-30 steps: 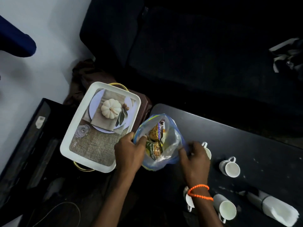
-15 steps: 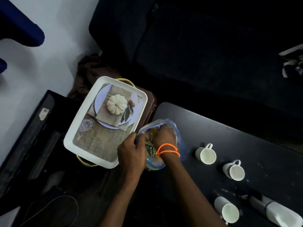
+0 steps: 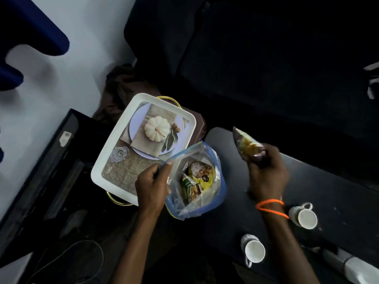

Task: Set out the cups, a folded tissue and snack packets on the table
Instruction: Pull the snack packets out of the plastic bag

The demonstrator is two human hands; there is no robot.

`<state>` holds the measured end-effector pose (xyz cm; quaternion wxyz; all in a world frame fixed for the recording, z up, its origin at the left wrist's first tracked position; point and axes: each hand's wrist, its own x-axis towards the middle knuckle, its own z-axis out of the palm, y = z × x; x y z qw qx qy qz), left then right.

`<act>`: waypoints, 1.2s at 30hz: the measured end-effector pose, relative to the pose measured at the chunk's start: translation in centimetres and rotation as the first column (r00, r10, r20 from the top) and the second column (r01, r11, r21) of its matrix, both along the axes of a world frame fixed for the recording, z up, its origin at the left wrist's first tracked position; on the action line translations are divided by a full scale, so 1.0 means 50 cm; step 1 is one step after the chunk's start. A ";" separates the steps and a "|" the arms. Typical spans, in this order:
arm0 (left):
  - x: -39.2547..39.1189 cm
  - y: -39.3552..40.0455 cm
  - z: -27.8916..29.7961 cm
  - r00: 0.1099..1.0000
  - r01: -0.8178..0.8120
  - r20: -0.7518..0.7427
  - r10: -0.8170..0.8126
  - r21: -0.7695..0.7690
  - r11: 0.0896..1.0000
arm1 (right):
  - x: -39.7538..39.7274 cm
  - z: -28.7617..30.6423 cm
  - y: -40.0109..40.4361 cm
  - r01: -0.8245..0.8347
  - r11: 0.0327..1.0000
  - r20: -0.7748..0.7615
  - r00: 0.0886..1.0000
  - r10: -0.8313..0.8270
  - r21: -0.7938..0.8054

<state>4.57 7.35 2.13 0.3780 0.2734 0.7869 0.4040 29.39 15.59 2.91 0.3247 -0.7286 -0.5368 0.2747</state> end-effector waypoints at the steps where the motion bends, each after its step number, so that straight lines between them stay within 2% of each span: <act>1: 0.004 0.000 -0.006 0.999 -0.008 0.035 0.007 0.008 1.000 | -0.003 -0.053 0.001 -0.065 0.997 0.089 0.994 0.068 -0.033; 3: 0.012 -0.001 -0.018 0.992 -0.034 0.121 0.031 0.019 0.999 | -0.012 -0.132 -0.006 -0.260 0.929 0.215 0.923 0.319 -0.264; 5: 0.019 -0.001 -0.029 0.984 -0.031 0.174 0.022 0.045 0.999 | -0.019 -0.165 -0.026 -0.398 0.768 0.195 0.813 0.549 -0.502; 6: 0.022 -0.001 -0.032 0.983 -0.013 0.183 0.002 0.060 0.998 | -0.018 -0.170 -0.034 -0.413 0.737 0.166 0.804 0.571 -0.536; 7: 0.025 -0.001 -0.035 0.982 0.004 0.189 -0.019 0.075 0.997 | -0.018 -0.167 -0.039 -0.396 0.759 0.143 0.834 0.533 -0.517; 9: 0.030 0.000 -0.038 0.977 0.016 0.209 -0.035 0.092 0.996 | -0.022 -0.134 -0.046 -0.272 0.886 0.111 0.936 0.335 -0.376; 11: 0.036 0.003 -0.036 0.970 0.007 0.242 -0.029 0.094 0.996 | -0.033 -0.072 -0.049 -0.091 0.988 0.075 0.992 0.101 -0.122; 12: 0.041 0.006 -0.034 0.967 0.005 0.254 -0.030 0.099 0.995 | -0.041 -0.034 -0.049 -0.036 0.999 0.046 0.998 0.035 0.032; 14: 0.053 0.011 -0.031 0.967 0.024 0.249 -0.054 0.121 0.992 | -0.067 0.034 -0.052 -0.060 0.961 -0.019 0.998 0.067 0.270; 15: 0.058 0.013 -0.029 0.968 0.039 0.242 -0.069 0.129 0.991 | -0.083 0.054 -0.055 -0.130 0.940 -0.040 0.988 0.151 0.316; 16: 0.064 0.015 -0.027 0.968 0.051 0.239 -0.081 0.130 0.990 | -0.103 0.065 -0.057 -0.223 0.928 -0.055 0.967 0.250 0.297; 17: 0.068 0.017 -0.025 0.967 0.061 0.239 -0.090 0.126 0.990 | -0.124 0.064 -0.055 -0.329 0.923 -0.057 0.936 0.346 0.199; 18: 0.072 0.018 -0.023 0.966 0.069 0.238 -0.096 0.119 0.991 | -0.143 0.049 -0.052 -0.439 0.898 -0.032 0.898 0.440 0.013; 19: 0.076 0.019 -0.021 0.967 0.075 0.235 -0.099 0.111 0.991 | -0.159 0.023 -0.049 -0.518 0.825 0.008 0.846 0.533 -0.225; 21: 0.085 0.021 -0.019 0.966 0.068 0.242 -0.091 0.103 0.992 | -0.183 -0.039 -0.053 -0.526 0.588 0.034 0.727 0.686 -0.615; 22: 0.089 0.020 -0.020 0.963 0.055 0.259 -0.080 0.103 0.993 | -0.188 -0.065 -0.057 -0.501 0.492 0.023 0.684 0.729 -0.712; 23: 0.092 0.018 -0.020 0.960 0.050 0.269 -0.078 0.108 0.993 | -0.190 -0.080 -0.062 -0.483 0.439 0.019 0.656 0.755 -0.758; 24: 0.093 0.015 -0.023 0.962 0.051 0.261 -0.079 0.110 0.993 | -0.193 -0.086 -0.065 -0.471 0.427 0.029 0.644 0.764 -0.772; 27: 0.092 0.007 -0.031 0.980 0.036 0.193 -0.049 0.070 0.997 | -0.199 -0.065 -0.062 -0.494 0.551 0.103 0.675 0.731 -0.672; 31: 0.078 0.007 -0.040 0.995 -0.051 0.084 0.050 0.003 0.999 | -0.157 0.074 -0.068 -0.494 0.727 0.178 0.756 0.630 -0.476; 32: 0.072 0.008 -0.041 0.995 -0.067 0.073 0.067 -0.005 0.998 | -0.134 0.118 -0.072 -0.488 0.768 0.139 0.800 0.583 -0.414; 34: 0.059 0.011 -0.042 0.994 -0.084 0.066 0.084 -0.008 0.996 | -0.077 0.192 -0.073 -0.442 0.846 -0.086 0.895 0.438 -0.296; 36: 0.047 0.014 -0.042 0.995 -0.081 0.056 0.081 -0.002 0.997 | -0.020 0.216 -0.061 -0.323 0.929 -0.274 0.923 0.269 -0.178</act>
